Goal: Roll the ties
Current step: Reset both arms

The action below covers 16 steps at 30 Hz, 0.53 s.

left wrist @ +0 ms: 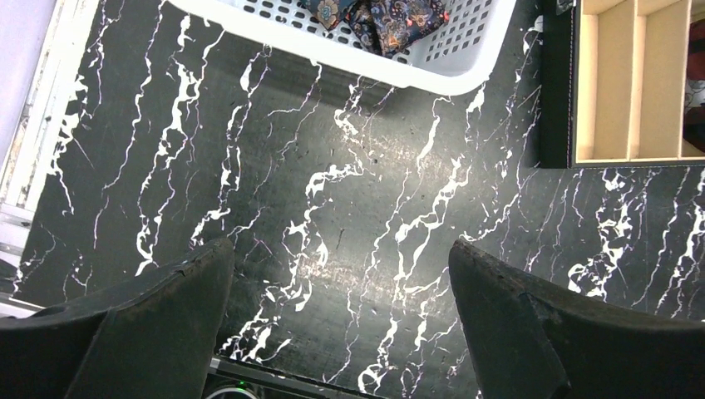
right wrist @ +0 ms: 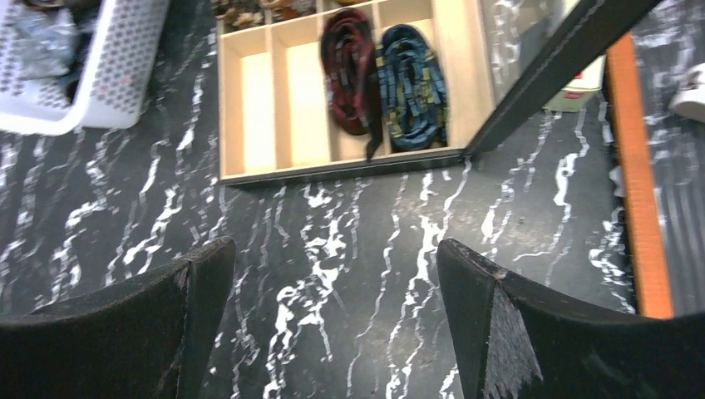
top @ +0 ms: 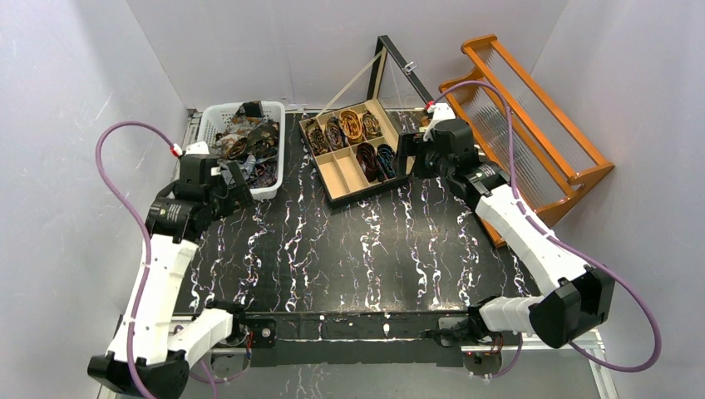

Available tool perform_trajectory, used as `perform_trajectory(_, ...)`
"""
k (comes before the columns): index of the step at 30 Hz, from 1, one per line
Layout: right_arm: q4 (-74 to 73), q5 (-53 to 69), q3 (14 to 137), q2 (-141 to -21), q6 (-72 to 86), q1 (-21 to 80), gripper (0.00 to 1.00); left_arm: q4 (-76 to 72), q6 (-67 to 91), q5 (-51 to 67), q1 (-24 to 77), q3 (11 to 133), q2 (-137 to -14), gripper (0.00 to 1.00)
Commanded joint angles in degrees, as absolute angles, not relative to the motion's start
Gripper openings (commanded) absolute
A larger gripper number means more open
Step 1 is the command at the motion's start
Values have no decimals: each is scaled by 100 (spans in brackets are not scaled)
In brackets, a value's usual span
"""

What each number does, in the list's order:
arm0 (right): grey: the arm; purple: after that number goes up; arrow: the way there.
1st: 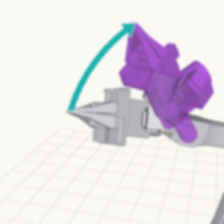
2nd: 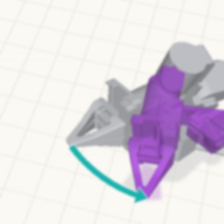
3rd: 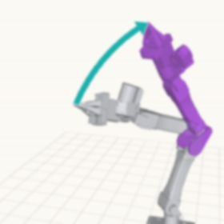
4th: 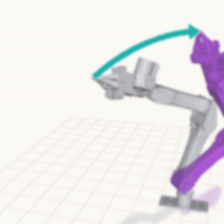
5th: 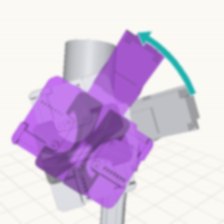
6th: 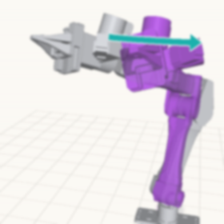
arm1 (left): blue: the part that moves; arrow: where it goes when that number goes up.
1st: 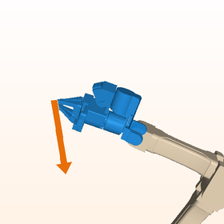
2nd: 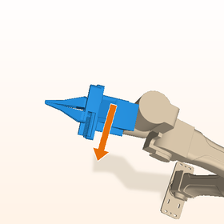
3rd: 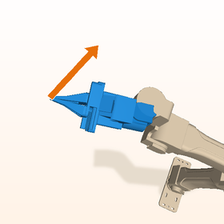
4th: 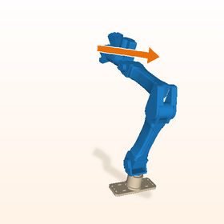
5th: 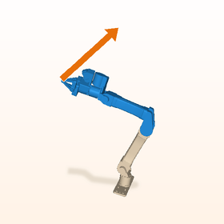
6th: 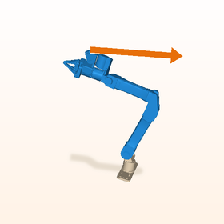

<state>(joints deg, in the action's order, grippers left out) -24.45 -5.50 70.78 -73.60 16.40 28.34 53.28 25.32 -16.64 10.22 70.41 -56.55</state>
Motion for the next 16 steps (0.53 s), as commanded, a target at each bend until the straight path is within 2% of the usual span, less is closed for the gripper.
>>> perform_trajectory(1,-2030,174,6934,-6912,1957,2842,99,5473,2756,-1735,993,6869,-4975,98)
perform_trajectory(16,-2287,193,7091,-6999,1938,2840,99,5551,2918,-1669,993,6947,-4937,98)
